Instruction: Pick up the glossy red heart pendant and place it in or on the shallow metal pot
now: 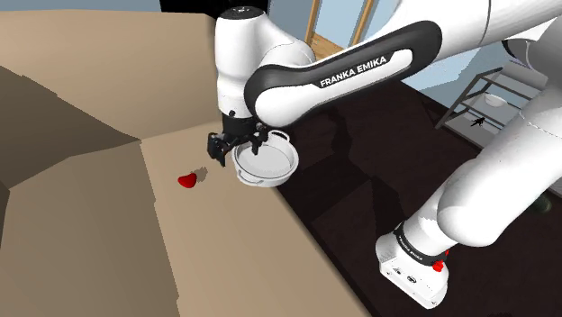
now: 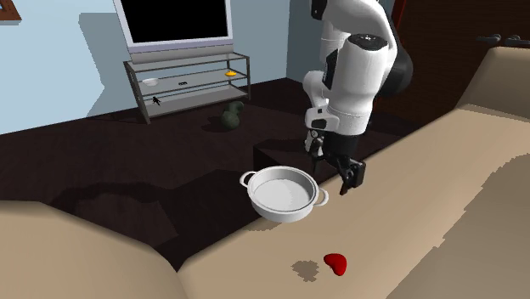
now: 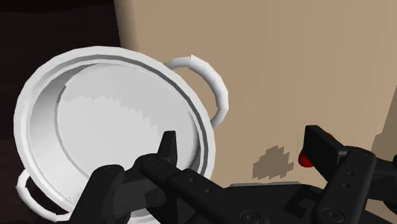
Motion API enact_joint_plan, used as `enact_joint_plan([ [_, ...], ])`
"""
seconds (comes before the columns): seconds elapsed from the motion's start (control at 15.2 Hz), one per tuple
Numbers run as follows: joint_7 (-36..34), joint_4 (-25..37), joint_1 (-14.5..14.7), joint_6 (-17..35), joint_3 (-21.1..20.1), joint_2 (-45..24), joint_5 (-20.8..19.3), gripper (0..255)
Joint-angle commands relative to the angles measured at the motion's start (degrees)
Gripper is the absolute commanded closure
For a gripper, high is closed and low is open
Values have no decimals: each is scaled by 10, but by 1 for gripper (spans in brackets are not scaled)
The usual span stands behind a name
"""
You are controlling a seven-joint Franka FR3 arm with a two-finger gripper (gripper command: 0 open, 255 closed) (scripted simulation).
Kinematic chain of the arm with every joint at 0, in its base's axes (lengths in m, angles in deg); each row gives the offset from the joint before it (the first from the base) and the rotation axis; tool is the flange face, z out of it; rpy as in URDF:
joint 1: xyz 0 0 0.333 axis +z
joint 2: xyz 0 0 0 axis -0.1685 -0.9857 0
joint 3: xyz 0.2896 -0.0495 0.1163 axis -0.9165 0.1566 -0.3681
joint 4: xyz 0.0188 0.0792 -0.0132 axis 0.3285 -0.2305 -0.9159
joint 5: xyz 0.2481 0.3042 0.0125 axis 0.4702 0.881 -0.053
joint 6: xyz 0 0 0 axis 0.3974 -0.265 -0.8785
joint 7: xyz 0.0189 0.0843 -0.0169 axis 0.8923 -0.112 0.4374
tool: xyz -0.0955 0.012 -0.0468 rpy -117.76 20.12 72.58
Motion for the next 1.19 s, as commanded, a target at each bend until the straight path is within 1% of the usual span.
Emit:
enact_joint_plan([
  [0.0,-34,41,10,8,-5,-53,-33,0],
  [0.4,-112,163,68,12,6,-191,-113,0],
  [0.53,-130,212,92,7,14,-235,-134,0],
  [0.59,-135,227,99,6,17,-249,-140,0],
  [1.12,-147,215,108,46,31,-281,-160,0],
])
